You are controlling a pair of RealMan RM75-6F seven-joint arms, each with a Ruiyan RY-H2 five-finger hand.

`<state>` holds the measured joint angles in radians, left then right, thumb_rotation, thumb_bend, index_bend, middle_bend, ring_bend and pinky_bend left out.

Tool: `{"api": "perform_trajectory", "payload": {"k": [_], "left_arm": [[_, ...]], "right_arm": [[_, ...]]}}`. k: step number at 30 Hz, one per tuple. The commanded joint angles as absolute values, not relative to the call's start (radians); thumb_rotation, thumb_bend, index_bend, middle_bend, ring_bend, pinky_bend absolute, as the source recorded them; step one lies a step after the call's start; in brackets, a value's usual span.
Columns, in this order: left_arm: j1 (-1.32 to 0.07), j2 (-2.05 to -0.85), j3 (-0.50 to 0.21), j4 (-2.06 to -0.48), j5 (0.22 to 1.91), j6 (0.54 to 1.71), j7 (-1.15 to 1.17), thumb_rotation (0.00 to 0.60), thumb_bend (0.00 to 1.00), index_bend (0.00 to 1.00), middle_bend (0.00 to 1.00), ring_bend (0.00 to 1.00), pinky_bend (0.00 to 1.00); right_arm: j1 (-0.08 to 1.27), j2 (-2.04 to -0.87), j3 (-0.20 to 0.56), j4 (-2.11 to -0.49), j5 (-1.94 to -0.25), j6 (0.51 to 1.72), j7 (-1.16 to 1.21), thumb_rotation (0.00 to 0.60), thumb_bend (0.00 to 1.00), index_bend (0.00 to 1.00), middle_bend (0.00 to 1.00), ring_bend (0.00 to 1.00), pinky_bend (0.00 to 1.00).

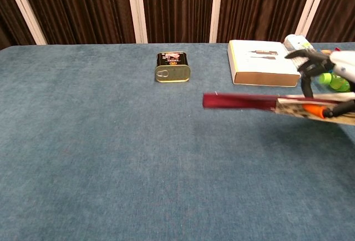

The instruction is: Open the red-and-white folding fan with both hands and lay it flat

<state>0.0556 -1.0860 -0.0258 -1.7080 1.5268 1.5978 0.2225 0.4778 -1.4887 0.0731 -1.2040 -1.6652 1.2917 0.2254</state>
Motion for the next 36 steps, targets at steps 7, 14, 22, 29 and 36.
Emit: {"api": "perform_trajectory", "payload": {"k": [7, 14, 22, 29, 36], "left_arm": [[0.011, -1.100, -0.035, -1.668, 1.524, 1.541, 0.156, 0.600, 0.12, 0.05, 0.00, 0.00, 0.00], [-0.026, -1.119, -0.045, -1.620, 1.517, 1.494, 0.079, 0.600, 0.12, 0.05, 0.00, 0.00, 0.00], [-0.063, -1.167, -0.073, -1.543, 1.527, 1.490, -0.033, 0.600, 0.12, 0.05, 0.00, 0.00, 0.00], [-0.089, -1.211, -0.104, -1.485, 1.529, 1.507, -0.109, 0.600, 0.12, 0.05, 0.00, 0.00, 0.00], [-0.131, -1.235, -0.118, -1.458, 1.517, 1.459, -0.155, 0.600, 0.12, 0.06, 0.00, 0.00, 0.00]], "right_arm": [[0.646, -1.336, 0.196, -1.492, -1.633, 1.147, 0.125, 0.600, 0.42, 0.83, 0.12, 0.22, 0.14], [0.754, -1.338, 0.288, -1.591, -1.529, 1.030, 0.074, 0.600, 0.42, 0.83, 0.12, 0.22, 0.14], [0.839, -1.367, 0.354, -1.649, -1.435, 0.960, 0.023, 0.600, 0.43, 0.83, 0.12, 0.22, 0.14], [0.875, -1.363, 0.378, -1.712, -1.391, 0.937, -0.010, 0.600, 0.43, 0.83, 0.12, 0.22, 0.14], [0.895, -1.355, 0.389, -1.797, -1.370, 0.937, -0.028, 0.600, 0.43, 0.83, 0.12, 0.22, 0.14]]}}
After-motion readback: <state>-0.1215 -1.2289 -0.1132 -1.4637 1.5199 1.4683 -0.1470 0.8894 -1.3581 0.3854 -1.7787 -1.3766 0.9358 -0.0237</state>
